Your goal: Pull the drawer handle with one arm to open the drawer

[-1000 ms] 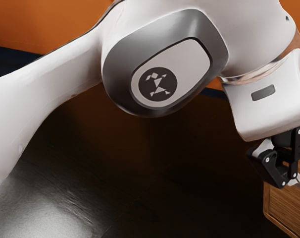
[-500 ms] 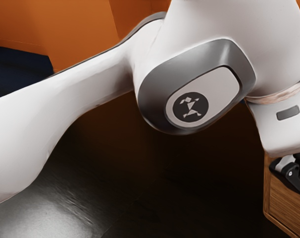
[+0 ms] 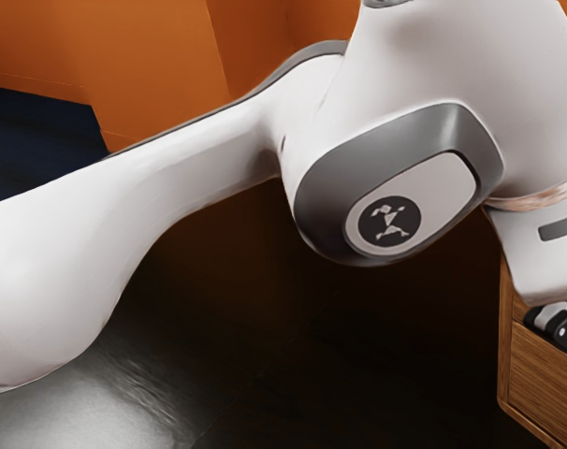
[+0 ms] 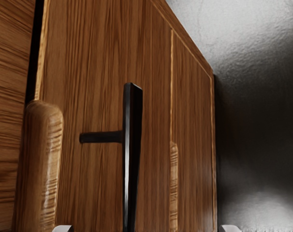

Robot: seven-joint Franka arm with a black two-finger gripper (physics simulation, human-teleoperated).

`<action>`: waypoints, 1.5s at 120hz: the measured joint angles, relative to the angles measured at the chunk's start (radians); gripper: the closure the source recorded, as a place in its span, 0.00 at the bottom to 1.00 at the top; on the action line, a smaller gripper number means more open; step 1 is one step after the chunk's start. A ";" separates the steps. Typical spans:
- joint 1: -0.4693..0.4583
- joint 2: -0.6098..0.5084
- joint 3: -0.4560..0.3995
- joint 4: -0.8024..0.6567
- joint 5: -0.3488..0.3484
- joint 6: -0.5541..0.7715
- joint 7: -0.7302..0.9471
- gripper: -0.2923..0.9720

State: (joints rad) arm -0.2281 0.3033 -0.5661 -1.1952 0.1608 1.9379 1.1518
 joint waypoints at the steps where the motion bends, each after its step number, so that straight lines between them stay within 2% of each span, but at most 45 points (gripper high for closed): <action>1: 0.000 0.001 0.000 0.000 0.001 0.000 0.000 0.48; 132: -0.008 0.018 0.000 -0.008 0.020 0.004 -0.008 0.65; 180: -0.008 -0.015 0.001 -0.048 0.021 0.005 -0.016 0.71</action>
State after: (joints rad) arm -0.2357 0.2884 -0.5655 -1.2430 0.1816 1.9430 1.1362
